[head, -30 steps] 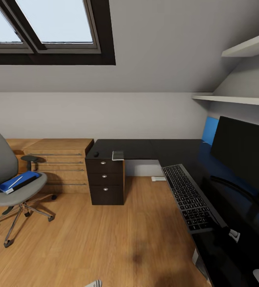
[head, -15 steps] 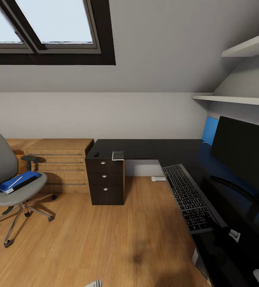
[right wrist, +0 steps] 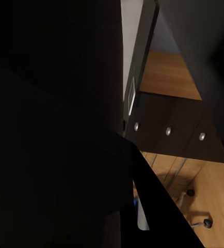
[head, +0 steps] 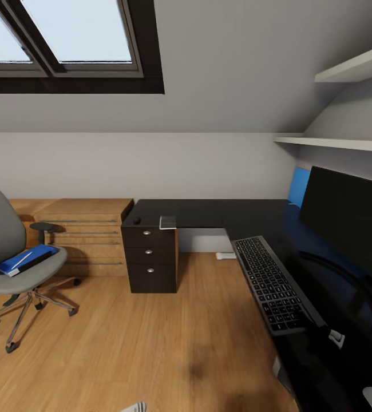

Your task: In the bedroom, organize the workspace by keeping the computer under the desk, ensuring the monitor is on the desk, placing the keyboard on the desk next to the monitor, placing the mouse on the desk next to the keyboard, moving the folder from the swivel chair onto the desk next to the mouse, stacking the notebook on top of the folder with the pen on top of the notebook, and positioning the swivel chair next to the desk.

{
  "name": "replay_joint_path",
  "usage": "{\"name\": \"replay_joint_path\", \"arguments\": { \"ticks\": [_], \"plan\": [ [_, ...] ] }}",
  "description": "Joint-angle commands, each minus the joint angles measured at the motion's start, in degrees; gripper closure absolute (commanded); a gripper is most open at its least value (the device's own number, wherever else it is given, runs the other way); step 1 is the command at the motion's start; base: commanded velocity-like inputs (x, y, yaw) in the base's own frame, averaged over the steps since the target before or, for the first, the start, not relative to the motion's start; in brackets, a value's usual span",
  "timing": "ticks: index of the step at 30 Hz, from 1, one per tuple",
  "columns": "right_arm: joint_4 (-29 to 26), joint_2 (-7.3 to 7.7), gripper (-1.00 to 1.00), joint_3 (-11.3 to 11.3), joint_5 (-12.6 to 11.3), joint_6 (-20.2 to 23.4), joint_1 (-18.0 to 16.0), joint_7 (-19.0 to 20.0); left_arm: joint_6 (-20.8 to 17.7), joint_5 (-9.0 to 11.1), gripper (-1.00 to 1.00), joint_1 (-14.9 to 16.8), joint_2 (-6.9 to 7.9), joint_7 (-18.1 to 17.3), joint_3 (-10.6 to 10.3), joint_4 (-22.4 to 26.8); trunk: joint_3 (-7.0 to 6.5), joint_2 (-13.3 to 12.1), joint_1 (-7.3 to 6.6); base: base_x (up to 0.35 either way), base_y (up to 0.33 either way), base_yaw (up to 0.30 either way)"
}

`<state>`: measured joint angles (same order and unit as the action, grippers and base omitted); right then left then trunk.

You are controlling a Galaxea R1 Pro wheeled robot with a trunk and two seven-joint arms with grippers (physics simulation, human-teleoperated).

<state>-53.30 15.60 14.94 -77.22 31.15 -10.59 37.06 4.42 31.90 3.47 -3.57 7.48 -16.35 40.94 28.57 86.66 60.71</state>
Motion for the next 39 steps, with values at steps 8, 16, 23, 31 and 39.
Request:
{"name": "replay_joint_path", "arguments": {
  "ticks": [8,16,23,31,39],
  "plan": [
    [0.04,0.11,1.0,0.11,-0.39,0.49,-0.04,-0.26,0.33,0.61,-1.0,0.04,0.05,0.43,-0.35,0.01,0.06,0.03,-0.01,-0.006,-0.097,0.0],
    [0.04,0.13,1.0,0.17,-0.39,0.47,-0.04,-1.01,0.33,0.62,-1.0,0.04,0.05,0.43,-0.28,-0.01,0.06,0.03,-0.01,0.0,-0.105,0.0],
    [0.04,0.21,1.0,0.16,-0.36,0.48,-0.04,-1.08,0.33,0.62,-1.0,0.04,0.05,0.43,-0.34,0.01,0.06,0.03,-0.01,0.0,-0.128,0.0],
    [0.04,0.31,1.0,0.17,-0.36,0.55,-0.04,-0.53,0.33,0.62,-1.0,0.04,0.05,0.43,-0.35,0.0,0.06,0.03,-0.01,0.0,-0.014,0.0],
    [0.04,2.15,1.0,0.18,-0.22,0.61,-0.04,0.48,0.33,0.62,-1.0,0.04,0.05,0.43,-0.5,-0.04,0.06,0.03,-0.01,0.0,-0.001,0.0]
  ]
}}
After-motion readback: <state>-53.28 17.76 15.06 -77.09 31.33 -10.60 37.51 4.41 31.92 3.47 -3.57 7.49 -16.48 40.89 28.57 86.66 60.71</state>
